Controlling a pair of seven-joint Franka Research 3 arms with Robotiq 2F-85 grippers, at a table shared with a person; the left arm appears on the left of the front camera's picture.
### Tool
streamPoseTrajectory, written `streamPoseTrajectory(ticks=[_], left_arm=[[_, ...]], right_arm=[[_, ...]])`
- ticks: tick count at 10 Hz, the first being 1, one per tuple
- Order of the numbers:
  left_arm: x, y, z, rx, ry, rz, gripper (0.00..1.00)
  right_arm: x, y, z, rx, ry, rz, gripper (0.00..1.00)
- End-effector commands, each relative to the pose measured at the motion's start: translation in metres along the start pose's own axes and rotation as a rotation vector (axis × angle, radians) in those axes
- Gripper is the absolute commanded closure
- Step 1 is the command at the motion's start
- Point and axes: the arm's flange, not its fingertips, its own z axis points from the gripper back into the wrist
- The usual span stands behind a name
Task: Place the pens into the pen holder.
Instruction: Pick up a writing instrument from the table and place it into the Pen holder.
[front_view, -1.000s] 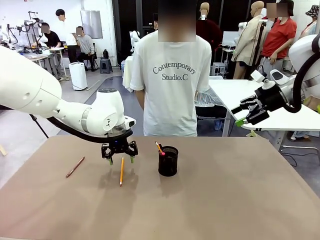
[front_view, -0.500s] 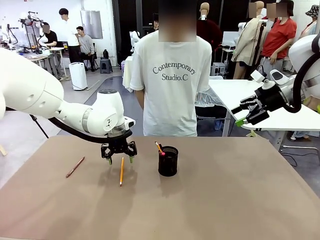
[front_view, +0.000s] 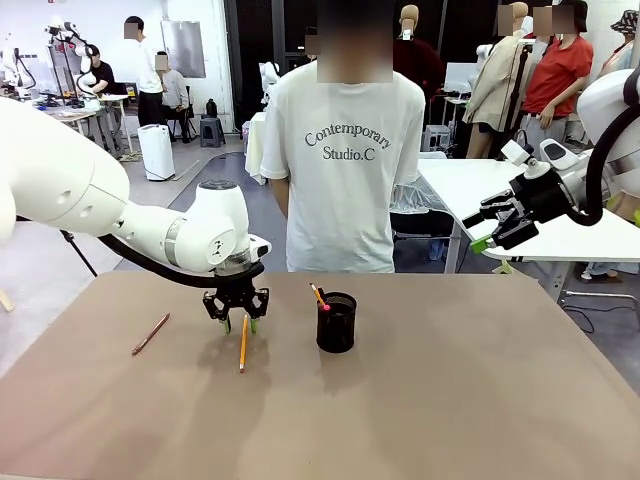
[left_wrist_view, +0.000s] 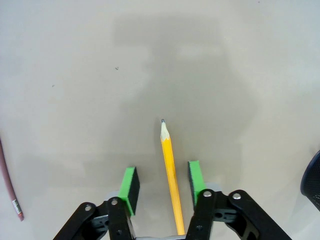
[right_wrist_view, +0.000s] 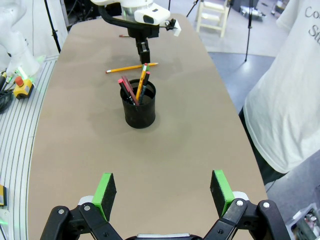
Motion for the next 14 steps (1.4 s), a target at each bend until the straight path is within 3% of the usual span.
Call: streamPoseTrajectory(ticks=[1,7,10,12,14], left_arm=[[0.004,0.000,0.001,0.013,0.007,-0.003,1.00],[-0.002,0.001,0.006,-0.050,0.042,-0.023,1.00],[-0.015,0.018,0.024,-0.314,0.068,-0.122,1.00],[-0.029,0.042,0.046,-0.453,0.022,-0.156,1.00],[-0.042,0.053,0.067,-0.615,-0.026,-0.300,1.00]], right_arm=[[0.003,-0.001,0.001,-0.004,0.015,-0.011,0.00],[0.003,-0.001,0.001,-0.004,0.015,-0.011,0.00],[0.003,-0.001,0.001,-0.004,0.015,-0.011,0.00],[0.003,-0.001,0.001,-0.004,0.015,-0.011,0.00],[0.003,-0.001,0.001,-0.004,0.015,-0.011,0.00]])
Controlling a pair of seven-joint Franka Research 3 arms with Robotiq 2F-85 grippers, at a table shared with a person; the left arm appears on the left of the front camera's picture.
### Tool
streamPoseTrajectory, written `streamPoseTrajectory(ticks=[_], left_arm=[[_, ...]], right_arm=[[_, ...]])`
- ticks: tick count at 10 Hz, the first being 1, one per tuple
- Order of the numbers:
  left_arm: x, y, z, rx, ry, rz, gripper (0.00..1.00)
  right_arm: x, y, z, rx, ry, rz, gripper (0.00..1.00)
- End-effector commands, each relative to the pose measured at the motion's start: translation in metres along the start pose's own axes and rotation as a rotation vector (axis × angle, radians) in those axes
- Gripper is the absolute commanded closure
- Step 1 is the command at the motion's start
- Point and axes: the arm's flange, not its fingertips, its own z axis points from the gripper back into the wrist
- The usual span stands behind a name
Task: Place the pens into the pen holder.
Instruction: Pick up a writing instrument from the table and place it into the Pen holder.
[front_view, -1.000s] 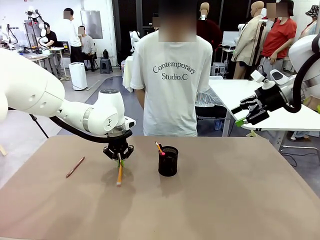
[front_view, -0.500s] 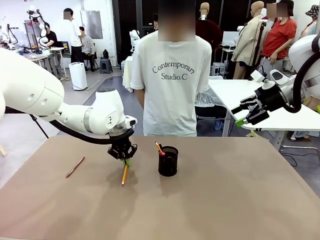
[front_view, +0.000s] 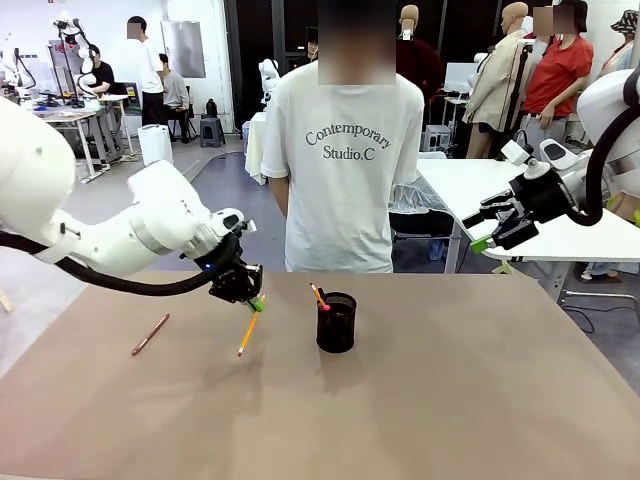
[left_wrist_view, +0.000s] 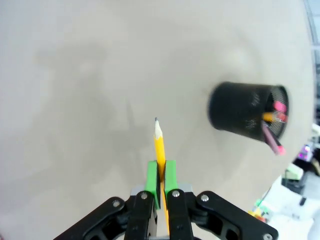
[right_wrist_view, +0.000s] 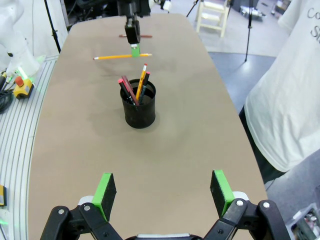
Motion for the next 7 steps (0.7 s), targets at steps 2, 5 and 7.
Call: streamPoseTrajectory(ticks=[2,5,7], left_arm=[[-0.031,-0.006,0.019,-0.193,-0.101,-0.302,1.00],[-0.043,-0.028,0.029,-0.193,-0.356,-0.602,1.00],[-0.053,-0.034,0.039,-0.278,-0.455,-0.744,1.00]], right_arm=[[0.003,-0.001,0.001,-0.004,0.015,-0.011,0.00],[0.003,-0.001,0.001,-0.004,0.015,-0.011,0.00],[0.003,-0.001,0.001,-0.004,0.015,-0.011,0.00]])
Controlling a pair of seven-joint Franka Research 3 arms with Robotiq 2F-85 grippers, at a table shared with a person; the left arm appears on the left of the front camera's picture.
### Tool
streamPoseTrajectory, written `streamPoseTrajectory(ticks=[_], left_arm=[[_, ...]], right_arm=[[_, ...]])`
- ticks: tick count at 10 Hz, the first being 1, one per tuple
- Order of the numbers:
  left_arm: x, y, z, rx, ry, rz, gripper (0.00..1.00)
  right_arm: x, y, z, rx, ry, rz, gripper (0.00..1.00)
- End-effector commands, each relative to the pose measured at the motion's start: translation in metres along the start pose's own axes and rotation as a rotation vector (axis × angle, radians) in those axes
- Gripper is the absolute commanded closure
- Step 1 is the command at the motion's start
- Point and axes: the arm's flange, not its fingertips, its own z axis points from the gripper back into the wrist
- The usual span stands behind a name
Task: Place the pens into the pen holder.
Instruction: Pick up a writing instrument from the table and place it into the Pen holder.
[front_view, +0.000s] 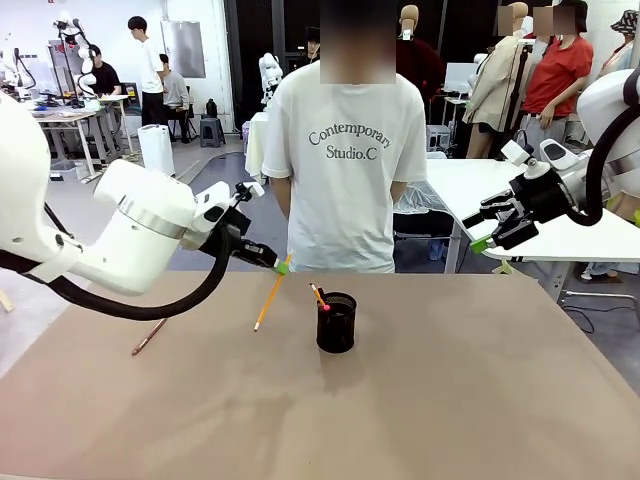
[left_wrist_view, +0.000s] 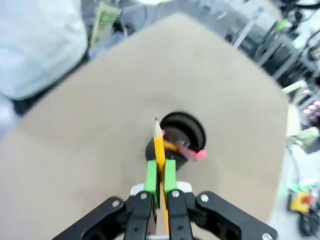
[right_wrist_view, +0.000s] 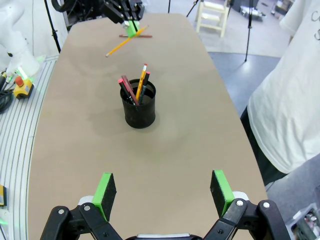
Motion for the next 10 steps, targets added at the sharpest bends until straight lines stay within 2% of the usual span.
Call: streamPoseTrajectory(ticks=[1,2,10], left_arm=[[-0.030,-0.002,0.011,-0.093,-0.063,-0.047,1.00],[0.000,0.000,0.000,0.000,0.000,0.000,1.00],[-0.005,-0.001,-0.001,-0.003,-0.003,-0.004,1.00]], right_arm=[[0.003,-0.001,0.001,-0.004,0.015,-0.011,0.00],[0.003,-0.001,0.001,-0.004,0.015,-0.011,0.00],[0.003,-0.001,0.001,-0.004,0.015,-0.011,0.00]])
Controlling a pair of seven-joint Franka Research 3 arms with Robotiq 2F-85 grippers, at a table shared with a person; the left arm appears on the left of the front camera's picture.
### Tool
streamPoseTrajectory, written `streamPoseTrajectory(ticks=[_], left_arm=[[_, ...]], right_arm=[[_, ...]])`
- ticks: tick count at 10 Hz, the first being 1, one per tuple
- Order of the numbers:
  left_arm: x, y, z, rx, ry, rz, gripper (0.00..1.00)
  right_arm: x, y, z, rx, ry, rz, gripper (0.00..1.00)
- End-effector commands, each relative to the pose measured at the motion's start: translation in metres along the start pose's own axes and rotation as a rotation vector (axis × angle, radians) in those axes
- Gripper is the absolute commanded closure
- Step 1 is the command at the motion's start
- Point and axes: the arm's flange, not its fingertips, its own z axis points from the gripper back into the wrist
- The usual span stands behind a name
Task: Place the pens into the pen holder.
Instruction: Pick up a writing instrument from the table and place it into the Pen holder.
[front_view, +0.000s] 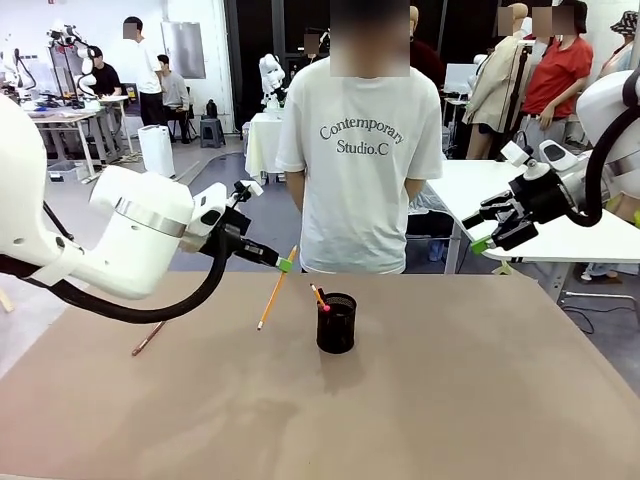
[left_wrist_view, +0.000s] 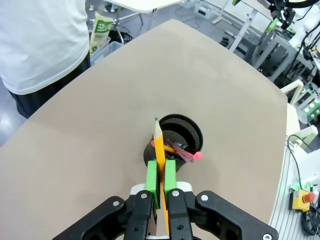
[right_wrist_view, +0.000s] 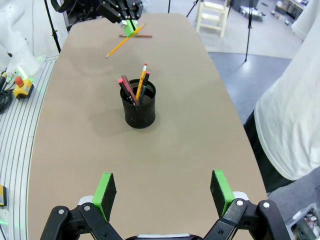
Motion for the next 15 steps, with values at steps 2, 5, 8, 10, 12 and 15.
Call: streamPoseTrajectory(ticks=[2,5,8,10,12,15], left_arm=[[0.021,-0.022,-0.005,-0.118,-0.142,-0.068,1.00],[0.038,-0.026,-0.011,-0.190,-0.325,-0.108,1.00],[0.040,-0.021,-0.022,-0.293,-0.494,-0.083,1.00],[0.027,-0.019,-0.041,-0.263,-0.525,-0.159,1.00],[0.021,-0.013,-0.044,-0.218,-0.622,-0.168,1.00],[0.025,-0.012,-0.043,-0.250,-0.538,-0.158,1.00]], right_arm=[[0.003,0.000,0.001,-0.004,0.015,-0.011,0.00],[0.003,0.000,0.001,-0.004,0.015,-0.011,0.00],[0.003,0.000,0.001,-0.004,0.015,-0.011,0.00],[0.003,0.000,0.001,-0.004,0.015,-0.011,0.00],[0.003,0.000,0.001,-0.004,0.015,-0.011,0.00],[0.003,0.000,0.001,-0.004,0.015,-0.011,0.00]])
